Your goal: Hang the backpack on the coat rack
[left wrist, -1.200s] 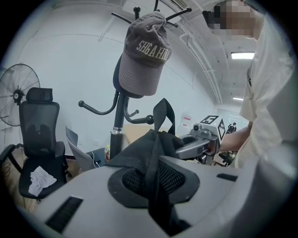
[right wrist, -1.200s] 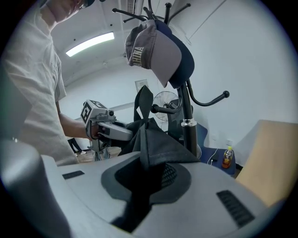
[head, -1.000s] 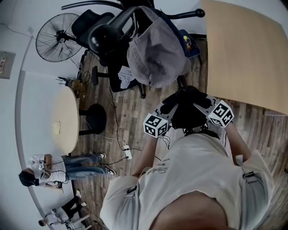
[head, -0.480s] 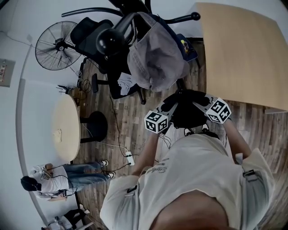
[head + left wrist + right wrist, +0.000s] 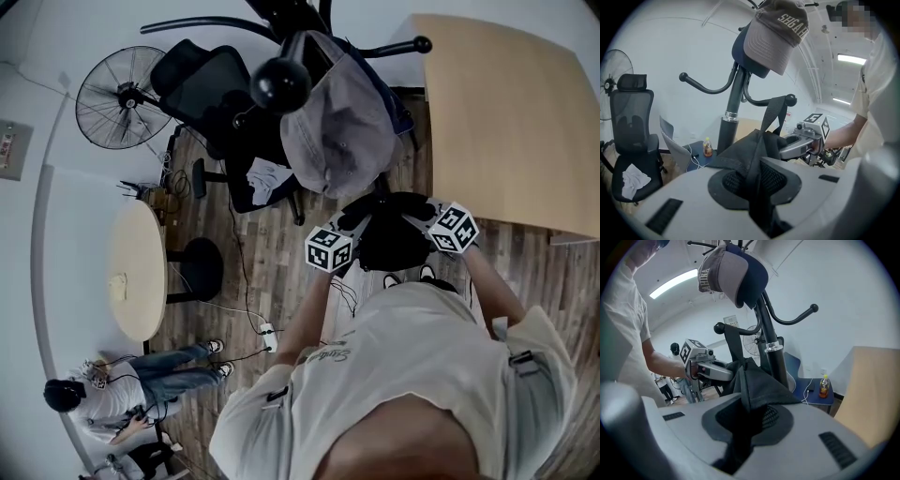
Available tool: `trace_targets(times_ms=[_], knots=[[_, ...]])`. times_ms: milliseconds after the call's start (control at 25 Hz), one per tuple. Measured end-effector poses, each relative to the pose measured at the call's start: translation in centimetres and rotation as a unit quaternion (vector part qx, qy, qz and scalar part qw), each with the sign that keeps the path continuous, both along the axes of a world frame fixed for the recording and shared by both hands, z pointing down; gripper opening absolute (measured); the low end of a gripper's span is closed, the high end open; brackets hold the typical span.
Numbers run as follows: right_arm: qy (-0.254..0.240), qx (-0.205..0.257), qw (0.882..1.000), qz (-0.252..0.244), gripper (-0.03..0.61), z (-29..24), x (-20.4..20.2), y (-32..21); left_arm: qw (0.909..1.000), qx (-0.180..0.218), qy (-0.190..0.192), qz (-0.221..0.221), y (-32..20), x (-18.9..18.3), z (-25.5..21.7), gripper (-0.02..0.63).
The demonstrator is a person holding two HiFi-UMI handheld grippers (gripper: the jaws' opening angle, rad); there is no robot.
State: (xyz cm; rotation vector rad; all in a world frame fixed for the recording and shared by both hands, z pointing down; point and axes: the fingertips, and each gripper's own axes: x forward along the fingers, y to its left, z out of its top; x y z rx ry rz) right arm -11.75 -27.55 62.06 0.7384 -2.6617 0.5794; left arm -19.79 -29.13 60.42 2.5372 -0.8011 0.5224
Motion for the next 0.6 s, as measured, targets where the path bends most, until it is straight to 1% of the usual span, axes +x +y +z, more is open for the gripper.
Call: trace_targets(times_ms=[240, 600], knots=[[0.001, -0.008, 1.000, -0.002, 0.037, 0.5, -0.1, -1.0, 0.9999, 0.004, -0.010, 0.010, -1.2, -0.3, 0.4, 0.064], [0.010, -0.023, 1.000, -0.001, 0.048, 1.0, -0.1, -2.7, 0.9999, 0.001, -0.013, 0.009, -2.7, -0.4, 0.8, 0.069]])
